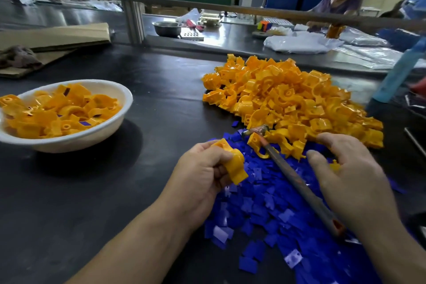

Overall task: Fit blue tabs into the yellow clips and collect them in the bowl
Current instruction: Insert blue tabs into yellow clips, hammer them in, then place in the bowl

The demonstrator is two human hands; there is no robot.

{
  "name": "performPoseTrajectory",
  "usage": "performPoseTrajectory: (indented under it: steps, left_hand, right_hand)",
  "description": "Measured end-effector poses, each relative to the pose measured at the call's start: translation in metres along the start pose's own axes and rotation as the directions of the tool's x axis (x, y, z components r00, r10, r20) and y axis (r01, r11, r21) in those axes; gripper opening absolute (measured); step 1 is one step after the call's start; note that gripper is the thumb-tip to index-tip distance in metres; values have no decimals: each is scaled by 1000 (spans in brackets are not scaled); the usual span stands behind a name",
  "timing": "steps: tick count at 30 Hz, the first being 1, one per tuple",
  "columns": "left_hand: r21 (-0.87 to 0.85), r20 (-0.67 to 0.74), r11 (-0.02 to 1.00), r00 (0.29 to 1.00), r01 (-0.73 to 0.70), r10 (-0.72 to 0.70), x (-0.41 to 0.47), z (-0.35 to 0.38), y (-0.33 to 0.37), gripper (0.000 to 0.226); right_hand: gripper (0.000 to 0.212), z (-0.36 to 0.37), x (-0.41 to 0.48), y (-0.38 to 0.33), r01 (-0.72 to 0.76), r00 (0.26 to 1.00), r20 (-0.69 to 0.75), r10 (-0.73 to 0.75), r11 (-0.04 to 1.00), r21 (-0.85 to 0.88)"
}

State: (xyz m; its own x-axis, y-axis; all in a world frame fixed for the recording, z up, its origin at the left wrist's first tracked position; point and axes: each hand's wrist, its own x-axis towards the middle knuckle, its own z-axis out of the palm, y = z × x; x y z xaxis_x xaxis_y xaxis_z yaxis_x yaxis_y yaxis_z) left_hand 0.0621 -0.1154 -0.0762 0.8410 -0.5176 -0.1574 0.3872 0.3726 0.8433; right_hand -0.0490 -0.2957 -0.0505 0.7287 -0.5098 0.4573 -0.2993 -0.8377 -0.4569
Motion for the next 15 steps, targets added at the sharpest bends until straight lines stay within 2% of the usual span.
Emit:
performPoseTrajectory:
  steps: [1, 2, 3, 5, 7, 9, 12, 15]
  left_hand:
    - [1, -24, 1000, 1000, -21, 21, 1, -3, 3, 22]
    - [2, -48, 999, 998, -40, 40, 3, -6, 7, 24]
    - [3, -70, 999, 996, -53, 53, 4, -9, 10, 25]
    - [16, -93, 998, 994, -56, 57, 4, -13, 14, 27]
    - [43, -108, 999, 993, -33, 37, 4, -14, 14, 28]
    - [91, -101, 996, 995, -12, 21, 3, -12, 11, 27]
    - [165, -60, 986, 998, 8, 2, 1, -8, 5, 21]
    - [216, -45, 976, 999, 6, 3, 1, -7, -1, 19]
  right_hand:
    - [44, -4, -3, -7, 48, 998, 42, -46, 998, -42]
    - [47, -5, -9, -20, 87, 988, 128, -85, 996, -11]
    - [50, -3, -16, -30, 146, 957, 260, -127, 988, -57]
    - [64, 7, -29, -38, 283, 891, 417, -183, 939, -194]
    - [77, 18, -37, -38, 326, 842, 522, -134, 898, -296]
    - [73, 26, -40, -36, 338, 843, 526, -115, 874, -349]
    - [43, 31, -38, -33, 350, 847, 515, -134, 869, -351]
    - [29, 33, -36, -30, 340, 863, 477, -167, 891, -302]
